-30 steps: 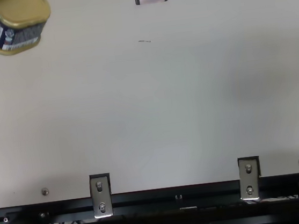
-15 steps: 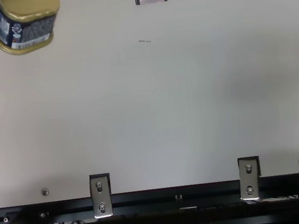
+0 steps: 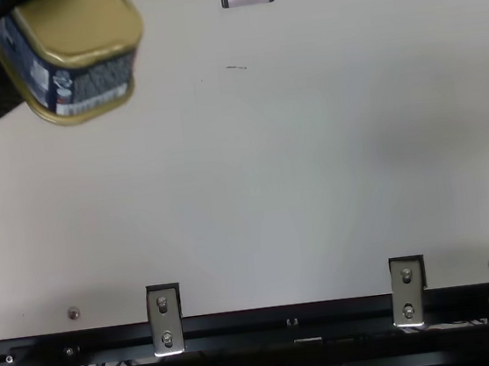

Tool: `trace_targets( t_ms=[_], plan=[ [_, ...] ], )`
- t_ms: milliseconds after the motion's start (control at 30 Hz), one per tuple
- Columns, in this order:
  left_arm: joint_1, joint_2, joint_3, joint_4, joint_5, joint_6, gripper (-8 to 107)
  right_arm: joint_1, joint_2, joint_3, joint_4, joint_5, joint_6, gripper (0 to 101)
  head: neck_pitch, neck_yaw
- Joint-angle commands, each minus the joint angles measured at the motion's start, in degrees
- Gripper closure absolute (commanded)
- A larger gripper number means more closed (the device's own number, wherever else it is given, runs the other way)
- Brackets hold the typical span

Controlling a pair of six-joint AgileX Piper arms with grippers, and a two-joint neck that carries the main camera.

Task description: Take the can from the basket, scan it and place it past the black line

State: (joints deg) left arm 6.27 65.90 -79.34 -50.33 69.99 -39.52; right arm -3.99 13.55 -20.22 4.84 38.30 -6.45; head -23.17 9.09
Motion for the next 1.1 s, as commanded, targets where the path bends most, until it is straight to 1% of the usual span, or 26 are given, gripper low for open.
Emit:
trace_targets(
  t_ms=[0, 400, 700, 933, 1067],
  plan=[
    [-0.2, -0.31, -0.15, -0.09, -0.09, -1.26, 89, 0.0, 0.0, 0.0, 0.0, 0.0, 0.0, 0, -1.83, -0.26],
    [1.02, -2.31, 1.19, -2.6, -0.09, -7.2, 89, 0.0, 0.0, 0.0, 0.0, 0.0, 0.0, 0, -1.83, -0.26],
    [0.45, -3.36, 1.74, -3.24, -0.09, -10.08, 89, 0.0, 0.0, 0.0, 0.0, 0.0, 0.0, 0, -1.83, -0.26],
    [0.37, -3.65, 1.71, -2.64, -0.09, -11.25, 89, 0.0, 0.0, 0.0, 0.0, 0.0, 0.0, 0, -1.83, -0.26],
    [0.54, -3.56, 1.38, -0.6, -0.09, -10.32, 89, 0.0, 0.0, 0.0, 0.0, 0.0, 0.0, 0, -1.83, -0.26]
  ],
)
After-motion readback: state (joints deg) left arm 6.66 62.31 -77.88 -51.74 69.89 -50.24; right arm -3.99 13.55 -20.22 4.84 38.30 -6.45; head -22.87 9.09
